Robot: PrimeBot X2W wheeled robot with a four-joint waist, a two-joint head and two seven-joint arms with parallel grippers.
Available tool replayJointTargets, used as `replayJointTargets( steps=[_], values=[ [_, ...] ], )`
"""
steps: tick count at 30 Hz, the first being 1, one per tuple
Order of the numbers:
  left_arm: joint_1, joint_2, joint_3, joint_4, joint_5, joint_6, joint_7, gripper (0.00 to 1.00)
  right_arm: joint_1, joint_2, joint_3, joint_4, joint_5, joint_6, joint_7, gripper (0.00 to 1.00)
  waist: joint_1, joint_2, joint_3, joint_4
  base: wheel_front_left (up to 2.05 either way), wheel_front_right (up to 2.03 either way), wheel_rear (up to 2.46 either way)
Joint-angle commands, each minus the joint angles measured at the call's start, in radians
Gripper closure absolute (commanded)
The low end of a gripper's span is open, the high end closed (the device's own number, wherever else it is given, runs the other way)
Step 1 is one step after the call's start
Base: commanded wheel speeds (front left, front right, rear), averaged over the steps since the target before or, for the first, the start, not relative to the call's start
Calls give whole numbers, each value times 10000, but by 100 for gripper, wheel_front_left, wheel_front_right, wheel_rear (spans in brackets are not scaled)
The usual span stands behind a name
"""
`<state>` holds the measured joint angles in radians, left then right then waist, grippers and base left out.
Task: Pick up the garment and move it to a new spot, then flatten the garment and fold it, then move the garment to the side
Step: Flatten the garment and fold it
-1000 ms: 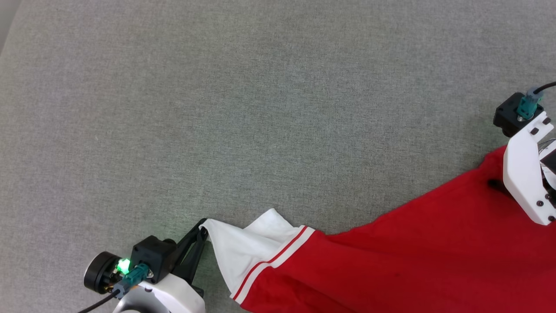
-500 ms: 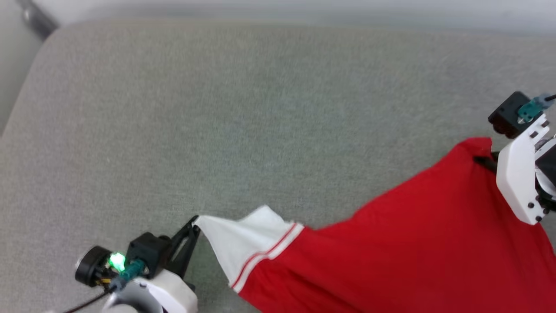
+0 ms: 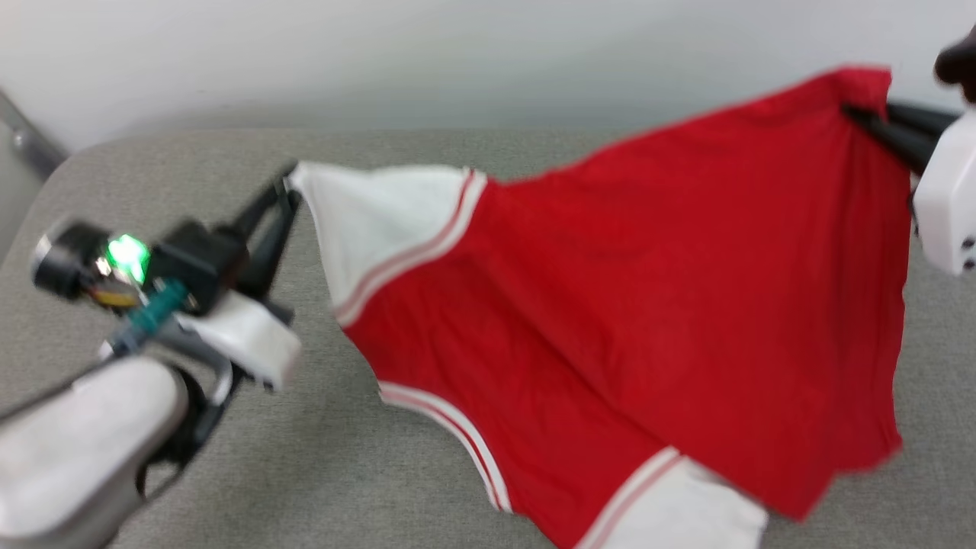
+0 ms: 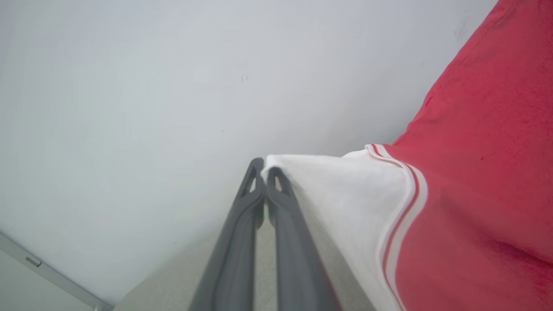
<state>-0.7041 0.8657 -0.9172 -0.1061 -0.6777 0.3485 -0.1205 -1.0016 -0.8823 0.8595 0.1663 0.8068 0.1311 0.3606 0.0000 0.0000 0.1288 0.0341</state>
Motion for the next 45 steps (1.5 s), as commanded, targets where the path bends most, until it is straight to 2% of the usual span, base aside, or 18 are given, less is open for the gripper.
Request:
replayJointTargets(
  steps=[1, 5, 9, 15, 21, 32, 36, 39, 45],
  values=[
    [-485, -50, 191, 16, 14, -89, 99, 100, -356, 207, -153, 53, -182, -8, -79, 100, 0, 0, 147, -140, 0, 0, 0],
    [-1913, -143, 546, 217, 273, -477, 425, 100, -1300, 666, -756, 375, -728, -9, -292, 100, 0, 0, 606, -308, 0, 0, 0],
    [-3456, -427, 829, 652, 542, -887, 727, 100, -2316, 1251, -1347, 795, -1363, -8, -504, 100, 0, 0, 1260, -392, 0, 0, 0],
    [-5469, -984, 1141, 1527, 879, -1408, 898, 100, -3696, 1760, -1928, 1332, -2156, -9, -563, 100, 0, 0, 2160, -369, 0, 0, 0],
    [-7963, -1623, 1405, 2862, 1365, -2062, 908, 100, -5719, 2109, -2083, 2084, -2888, -9, -408, 100, 0, 0, 3160, -347, 0, 0, 0],
    [-11915, -2557, 1725, 5455, 1932, -3091, 738, 100, -8991, 3004, -2100, 4261, -3819, -9, -1049, 100, 0, 0, 4456, -546, 0, 0, 0],
    [-12550, -2805, 1626, 6206, 2044, -3341, 634, 100, -9623, 3238, -1873, 5005, -3815, -9, -1368, 100, 0, 0, 4802, -549, 0, 0, 0],
    [-12519, -2998, 1616, 6604, 1999, -3302, 396, 100, -9823, 3394, -1784, 5561, -3652, -9, -1669, 100, 0, 0, 5020, -484, 0, 0, 0],
    [-11809, -3154, 1331, 7105, 1918, -3392, 95, 100, -9199, 3613, -1094, 6466, -3277, -9, -2254, 100, 0, 0, 5266, -478, 0, 0, 0]
  ],
)
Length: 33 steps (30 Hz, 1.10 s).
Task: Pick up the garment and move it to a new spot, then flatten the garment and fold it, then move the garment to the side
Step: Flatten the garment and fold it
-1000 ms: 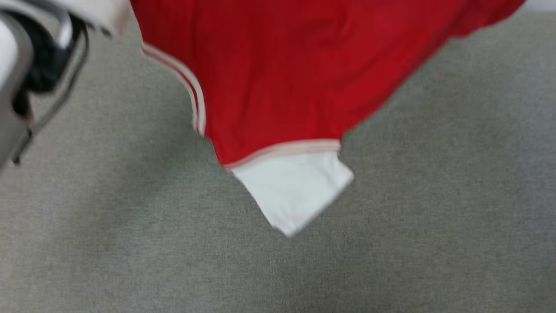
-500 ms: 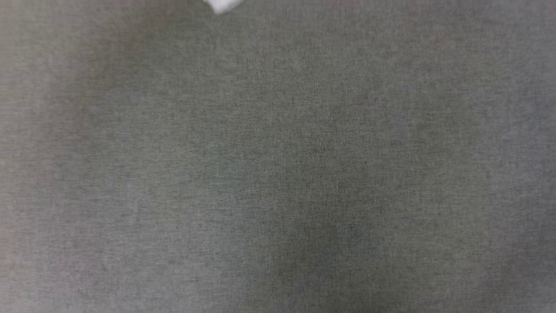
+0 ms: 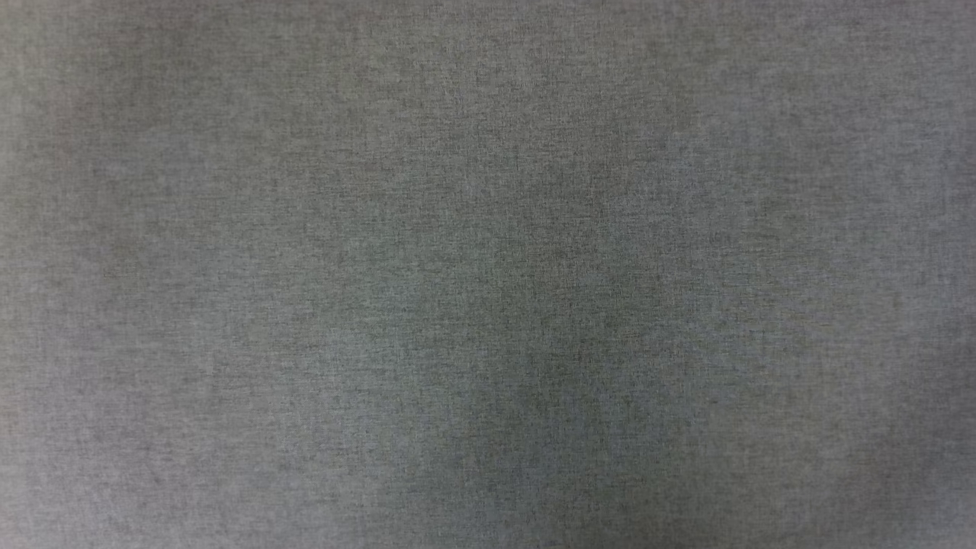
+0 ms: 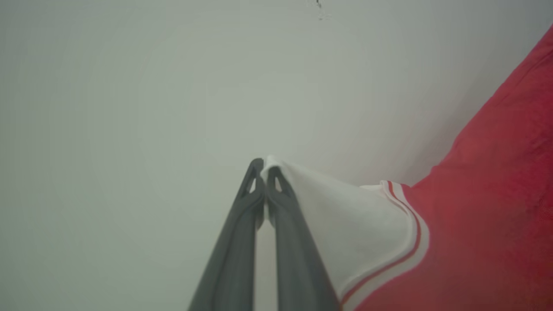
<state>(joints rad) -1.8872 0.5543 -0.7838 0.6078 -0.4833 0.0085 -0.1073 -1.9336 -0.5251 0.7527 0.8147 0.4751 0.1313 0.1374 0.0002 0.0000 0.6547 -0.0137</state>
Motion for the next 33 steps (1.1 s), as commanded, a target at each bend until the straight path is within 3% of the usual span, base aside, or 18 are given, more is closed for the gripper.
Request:
replayJointTargets(
  steps=[1, 11, 17, 22, 33],
  values=[
    [181, -102, -44, 23, -67, -30, -69, 100, 275, 86, 76, 130, 150, -11, -129, 100, -2, 0, 30, 14, 0, 0, 0],
    [2724, -85, -644, 343, -478, -289, -757, 100, 2618, 271, 1399, 653, 1285, -11, -1141, 100, -2, 0, -385, 48, 0, 0, 0],
    [5046, 306, -792, -363, -980, -50, -1123, 100, 4381, -20, 2339, 244, 2038, -11, -1629, 100, -2, 0, -1223, 64, 0, 0, 0],
    [7279, 747, -1103, -1466, -1366, 394, -1108, 100, 6077, -366, 3008, -290, 2563, -10, -1947, 100, -2, 0, -2182, 133, 0, 0, 0],
    [12036, 1928, -1846, -4302, -2403, 1908, -748, 100, 9284, -1180, 4287, -1385, 3294, -10, -1942, 100, -2, 0, -4100, 179, 0, 0, 0]
  ],
)
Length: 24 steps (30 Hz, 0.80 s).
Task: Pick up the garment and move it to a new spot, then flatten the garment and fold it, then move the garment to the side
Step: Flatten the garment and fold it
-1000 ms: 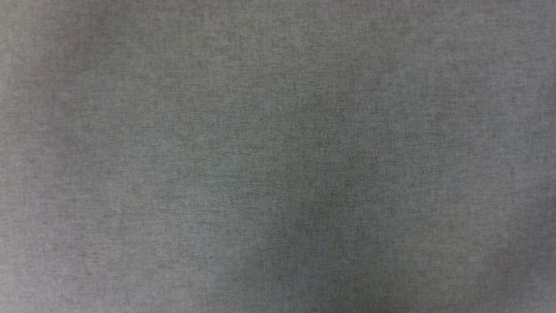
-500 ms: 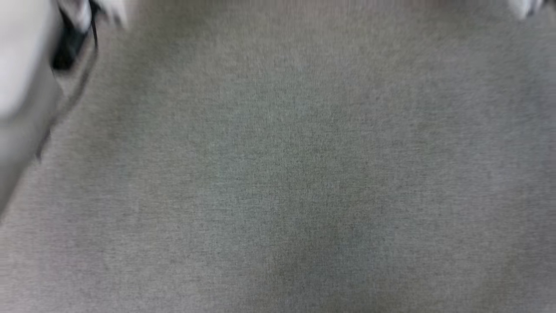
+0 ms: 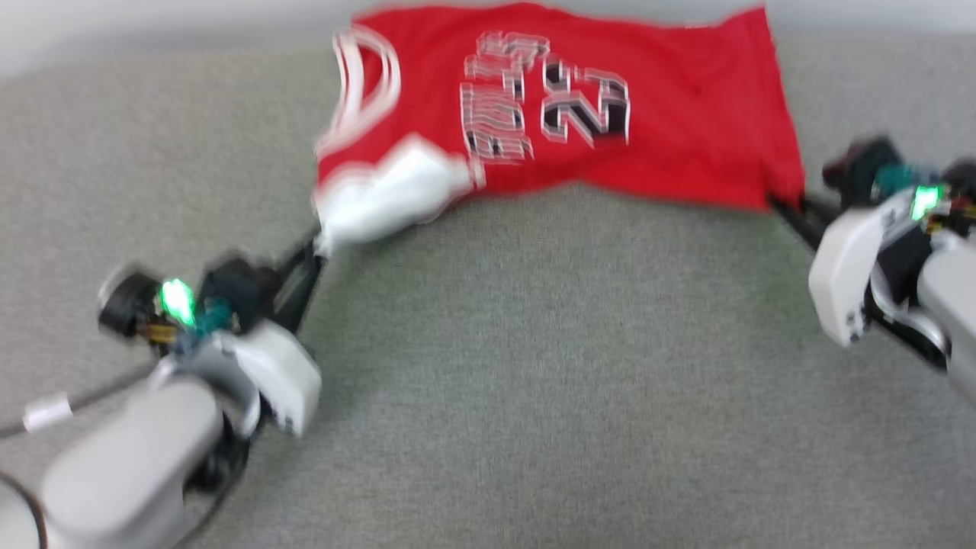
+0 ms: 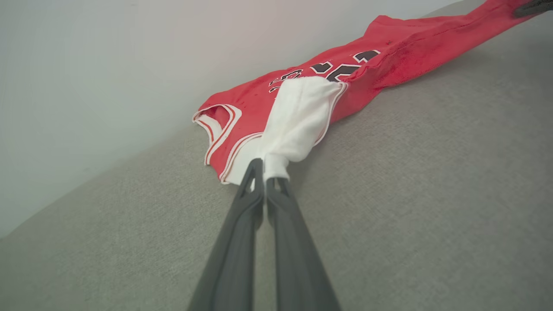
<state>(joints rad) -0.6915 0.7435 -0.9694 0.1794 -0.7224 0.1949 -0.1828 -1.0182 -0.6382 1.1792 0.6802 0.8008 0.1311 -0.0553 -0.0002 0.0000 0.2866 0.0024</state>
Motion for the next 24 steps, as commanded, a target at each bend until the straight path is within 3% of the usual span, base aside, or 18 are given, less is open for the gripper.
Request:
replayJointTargets(
  steps=[1, 15, 24],
  values=[
    [464, 101, -94, -248, -145, 123, 75, 100, 403, -146, 105, -135, 92, -9, 0, 100, 2, 0, -575, 42, 0, 0, 0],
    [4125, 1140, -1116, -2364, -1179, 1371, 626, 100, 3640, -1420, 315, -1515, 659, -8, 87, 100, 2, 0, -2612, 248, 0, 0, 0],
    [5736, 1191, -1767, -3133, -1783, 1869, 899, 100, 6113, -2244, -297, -2395, 892, -8, 70, 100, 2, 0, -3228, 459, 0, 0, 0]
  ],
)
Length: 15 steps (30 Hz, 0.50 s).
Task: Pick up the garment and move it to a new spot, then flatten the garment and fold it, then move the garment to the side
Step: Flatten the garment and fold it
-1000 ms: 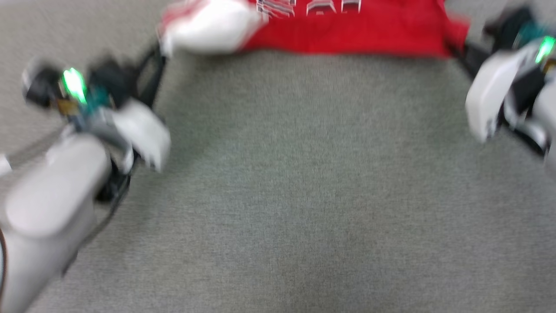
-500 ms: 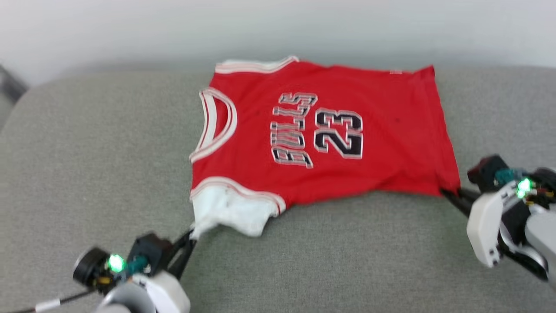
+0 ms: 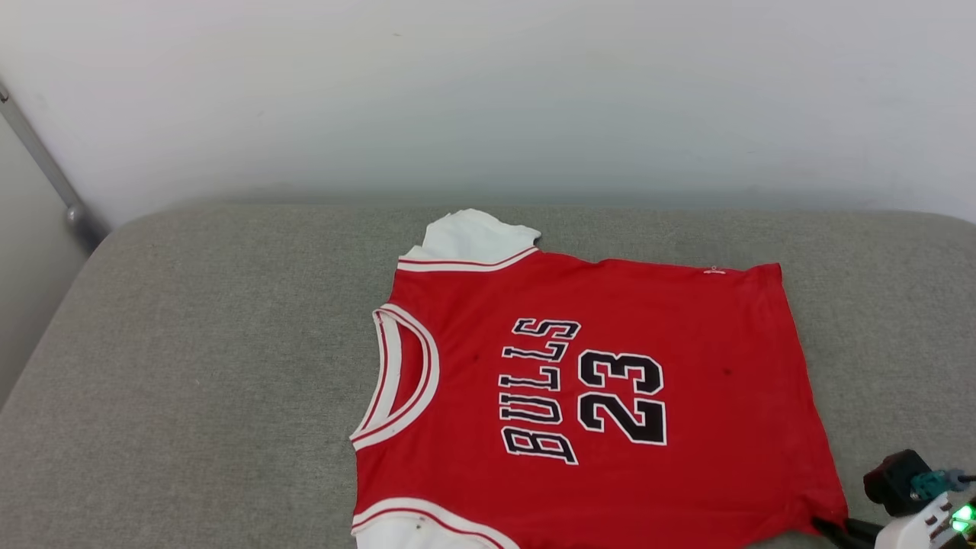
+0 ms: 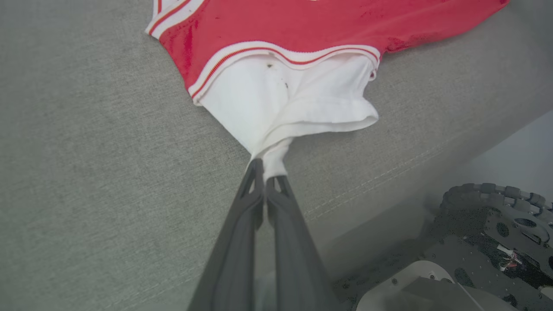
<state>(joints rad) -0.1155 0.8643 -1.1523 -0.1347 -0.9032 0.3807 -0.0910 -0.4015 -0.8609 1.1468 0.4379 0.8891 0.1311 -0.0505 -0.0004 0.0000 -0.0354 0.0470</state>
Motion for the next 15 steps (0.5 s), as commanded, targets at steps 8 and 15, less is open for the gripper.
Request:
replayJointTargets(
  steps=[8, 15],
  values=[
    [610, 107, -223, -81, -228, 139, 114, 100, 1242, -168, -1041, -307, -349, -9, 163, 100, 4, 0, -99, 5, 0, 0, 0],
    [-165, 0, -19, 123, 145, -42, 9, 100, 1564, 59, -2240, -602, -629, -8, 442, 100, 4, 0, -32, 55, 0, 0, 0]
  ],
)
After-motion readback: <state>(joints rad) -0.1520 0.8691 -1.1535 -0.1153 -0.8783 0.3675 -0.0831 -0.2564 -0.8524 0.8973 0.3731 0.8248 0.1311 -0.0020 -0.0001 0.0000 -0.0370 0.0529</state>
